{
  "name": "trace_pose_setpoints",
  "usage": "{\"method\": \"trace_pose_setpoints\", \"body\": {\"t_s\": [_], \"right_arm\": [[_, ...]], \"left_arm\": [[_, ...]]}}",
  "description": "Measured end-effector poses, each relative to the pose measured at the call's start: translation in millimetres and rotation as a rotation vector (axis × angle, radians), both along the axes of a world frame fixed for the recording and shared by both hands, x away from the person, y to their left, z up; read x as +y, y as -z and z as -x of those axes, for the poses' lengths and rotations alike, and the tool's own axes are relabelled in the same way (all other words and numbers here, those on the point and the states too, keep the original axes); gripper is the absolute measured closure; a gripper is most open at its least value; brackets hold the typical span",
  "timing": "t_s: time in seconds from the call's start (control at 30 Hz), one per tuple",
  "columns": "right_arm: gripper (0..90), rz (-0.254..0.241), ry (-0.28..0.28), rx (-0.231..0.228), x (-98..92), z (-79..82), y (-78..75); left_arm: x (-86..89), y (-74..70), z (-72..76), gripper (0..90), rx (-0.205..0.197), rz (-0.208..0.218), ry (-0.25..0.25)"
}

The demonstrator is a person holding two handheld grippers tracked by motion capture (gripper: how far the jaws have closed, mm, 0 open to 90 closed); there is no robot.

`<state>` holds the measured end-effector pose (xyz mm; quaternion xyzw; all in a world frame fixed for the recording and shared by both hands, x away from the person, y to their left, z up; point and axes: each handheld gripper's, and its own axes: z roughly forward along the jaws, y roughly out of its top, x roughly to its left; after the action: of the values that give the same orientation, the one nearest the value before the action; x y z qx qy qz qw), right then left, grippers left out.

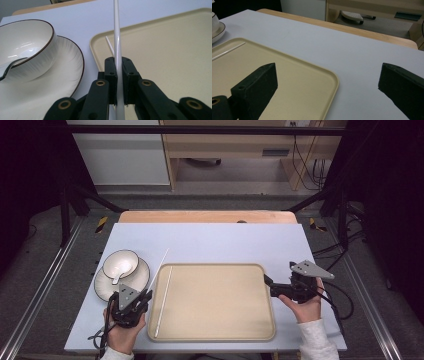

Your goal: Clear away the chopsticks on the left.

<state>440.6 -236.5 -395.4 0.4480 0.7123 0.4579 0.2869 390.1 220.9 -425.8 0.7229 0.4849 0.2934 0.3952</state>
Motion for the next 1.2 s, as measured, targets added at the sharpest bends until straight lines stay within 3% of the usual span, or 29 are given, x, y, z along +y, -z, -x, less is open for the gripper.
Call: {"method": "trace_pose_setpoints", "body": {"t_s": [0.1, 0.47, 0.57, 0.9, 1.2], "right_arm": [[2.7, 0.0, 0.002, -0.002, -0.5, 0.3, -0.3], [2.8, -0.011, -0.006, -0.002, -0.1, 1.3, -0.7], [2.8, -0.013, -0.007, -0.003, 0.0, 1.5, -0.8], [2.9, -0.01, -0.007, -0.002, 0.1, 1.4, -0.7], [3.1, -0.003, -0.011, 0.0, 1.3, 0.6, 0.7]], "left_arm": [[-5.0, -1.9, 1.3, 84.6, -0.013, 0.029, -0.025], [-29.3, -3.0, 0.0, 84.6, -0.011, 0.057, -0.069], [-35.8, -1.4, -0.1, 84.6, -0.013, 0.089, -0.071], [-49.1, 11.0, 4.0, 84.6, -0.028, 0.136, -0.084], [-58.9, 27.6, 2.9, 84.6, -0.007, 0.127, -0.095]]}}
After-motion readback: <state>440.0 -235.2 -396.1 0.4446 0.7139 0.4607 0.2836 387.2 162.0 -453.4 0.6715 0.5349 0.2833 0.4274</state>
